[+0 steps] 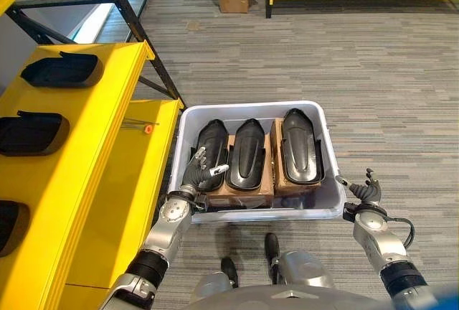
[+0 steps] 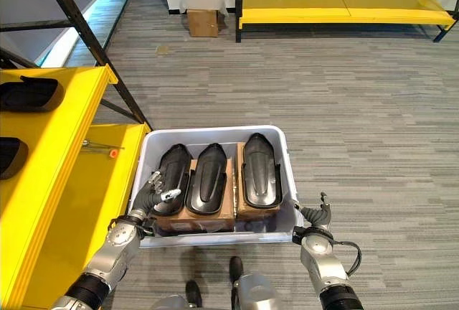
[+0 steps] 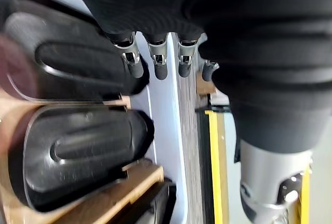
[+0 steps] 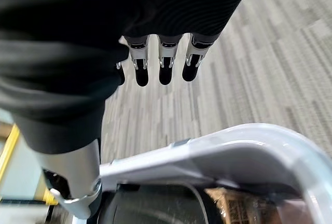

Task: Move parts from the plastic box to the shelf.

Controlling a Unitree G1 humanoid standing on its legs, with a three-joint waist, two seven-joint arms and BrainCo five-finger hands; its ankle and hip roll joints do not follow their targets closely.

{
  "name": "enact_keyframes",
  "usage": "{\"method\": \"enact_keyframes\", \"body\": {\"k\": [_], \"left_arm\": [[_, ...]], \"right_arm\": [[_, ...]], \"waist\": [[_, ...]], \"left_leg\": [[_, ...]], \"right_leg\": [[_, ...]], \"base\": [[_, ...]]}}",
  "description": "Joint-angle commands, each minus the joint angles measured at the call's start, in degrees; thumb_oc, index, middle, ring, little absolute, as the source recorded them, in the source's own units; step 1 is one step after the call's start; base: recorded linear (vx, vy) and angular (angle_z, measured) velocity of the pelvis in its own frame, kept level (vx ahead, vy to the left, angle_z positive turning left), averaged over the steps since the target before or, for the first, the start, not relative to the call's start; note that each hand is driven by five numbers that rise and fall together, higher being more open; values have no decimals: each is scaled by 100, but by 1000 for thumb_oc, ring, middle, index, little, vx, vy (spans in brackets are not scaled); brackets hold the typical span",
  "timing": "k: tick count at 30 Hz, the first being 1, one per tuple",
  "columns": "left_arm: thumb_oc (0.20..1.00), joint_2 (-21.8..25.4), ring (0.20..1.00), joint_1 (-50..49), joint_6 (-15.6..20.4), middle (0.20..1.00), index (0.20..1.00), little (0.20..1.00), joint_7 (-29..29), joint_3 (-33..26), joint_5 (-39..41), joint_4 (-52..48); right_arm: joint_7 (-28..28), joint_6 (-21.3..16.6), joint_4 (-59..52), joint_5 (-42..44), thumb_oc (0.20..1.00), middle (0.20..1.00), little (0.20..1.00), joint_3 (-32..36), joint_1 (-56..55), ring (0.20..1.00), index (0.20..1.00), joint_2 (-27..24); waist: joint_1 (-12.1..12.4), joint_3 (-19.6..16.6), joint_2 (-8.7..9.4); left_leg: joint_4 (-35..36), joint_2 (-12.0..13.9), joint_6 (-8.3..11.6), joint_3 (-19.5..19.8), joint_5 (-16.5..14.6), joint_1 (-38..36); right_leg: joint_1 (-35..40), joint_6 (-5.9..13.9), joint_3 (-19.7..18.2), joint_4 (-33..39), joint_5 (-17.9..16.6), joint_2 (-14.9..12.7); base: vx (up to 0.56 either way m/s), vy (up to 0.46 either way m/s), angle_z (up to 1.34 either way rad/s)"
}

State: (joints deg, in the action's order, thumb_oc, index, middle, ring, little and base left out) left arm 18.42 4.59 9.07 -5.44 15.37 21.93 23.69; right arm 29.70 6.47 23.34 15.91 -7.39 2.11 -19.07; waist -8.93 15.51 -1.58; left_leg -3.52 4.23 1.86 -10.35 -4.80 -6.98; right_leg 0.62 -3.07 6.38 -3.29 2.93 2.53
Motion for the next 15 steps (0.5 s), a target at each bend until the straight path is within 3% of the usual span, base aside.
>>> {"method": "enact_keyframes", "body": {"k": [1, 3, 4, 6, 8, 9, 11, 12, 15], "left_arm": [[1000, 45, 1000, -108, 524, 1000, 1000, 1000, -401, -272, 299, -365], [1000, 1, 1000, -80, 511, 1000, 1000, 1000, -494, -338, 271, -400], [1000, -12, 1000, -72, 501, 1000, 1000, 1000, -487, -362, 261, -385], [1000, -60, 1000, -87, 546, 1000, 1000, 1000, -416, -441, 199, -267], [1000, -50, 1000, -101, 573, 1000, 1000, 1000, -365, -445, 170, -248], [1000, -34, 1000, -100, 583, 1000, 1000, 1000, -302, -438, 177, -239], [1000, -36, 1000, -61, 611, 1000, 1000, 1000, -239, -426, 234, -150], [1000, -50, 1000, -12, 635, 1000, 1000, 1000, -175, -401, 302, -59], [1000, -63, 1000, 66, 553, 1000, 1000, 1000, -117, -306, 310, -30]], "right_arm": [[-216, -416, -473, -555, 1000, 1000, 1000, -52, -93, 1000, 1000, -155], [-229, -549, -477, -630, 1000, 1000, 1000, -99, -97, 1000, 1000, -158], [-238, -567, -469, -636, 1000, 1000, 1000, -105, -95, 1000, 1000, -156], [-343, -733, -484, -656, 1000, 1000, 1000, -133, -66, 1000, 1000, -165], [-381, -812, -579, -651, 1000, 1000, 1000, -123, -81, 1000, 1000, -215], [-362, -789, -695, -663, 1000, 1000, 1000, -129, -111, 1000, 1000, -266], [-450, -788, -735, -610, 1000, 1000, 1000, -99, -141, 1000, 1000, -346], [-586, -853, -637, -591, 1000, 1000, 1000, -101, -56, 1000, 1000, -439], [-476, -838, -525, -535, 1000, 1000, 1000, -152, 46, 1000, 1000, -478]], "waist": [[40, -153, 279], [98, -64, 345], [98, -54, 343], [90, -43, 253], [88, -36, 204], [77, -20, 178], [49, 7, 167], [68, 13, 123], [61, 54, 63]], "left_leg": [[-1762, -162, -165, 36, -101, 580], [-2414, -80, -128, 114, 83, 1102], [-2390, -21, -118, 95, 107, 1152], [-1099, 421, 61, -77, 513, 1082], [-293, 631, 199, -71, 843, 1047], [148, 847, 332, -43, 1229, 1072], [463, 960, 381, -65, 1270, 1112], [451, 920, 373, -6, 1093, 1037], [301, 895, 396, -127, 965, 939]], "right_leg": [[-127, 424, -302, -514, 176, -373], [-52, 375, -309, -490, 168, -383], [-44, 374, -293, -498, 179, -377], [49, 447, -229, -533, 331, -308], [160, 483, -235, -484, 408, -292], [247, 492, -220, -473, 469, -295], [346, 516, -212, -497, 558, -348], [316, 566, -247, -665, 676, -437], [233, 580, -145, -844, 729, -502]], "base": [[22, -129, -3], [-10, -109, 2], [0, 0, 0], [99, 177, -2], [110, 235, 12], [113, 305, 18], [75, 321, 8], [36, 345, -7], [56, 248, -29]]}}
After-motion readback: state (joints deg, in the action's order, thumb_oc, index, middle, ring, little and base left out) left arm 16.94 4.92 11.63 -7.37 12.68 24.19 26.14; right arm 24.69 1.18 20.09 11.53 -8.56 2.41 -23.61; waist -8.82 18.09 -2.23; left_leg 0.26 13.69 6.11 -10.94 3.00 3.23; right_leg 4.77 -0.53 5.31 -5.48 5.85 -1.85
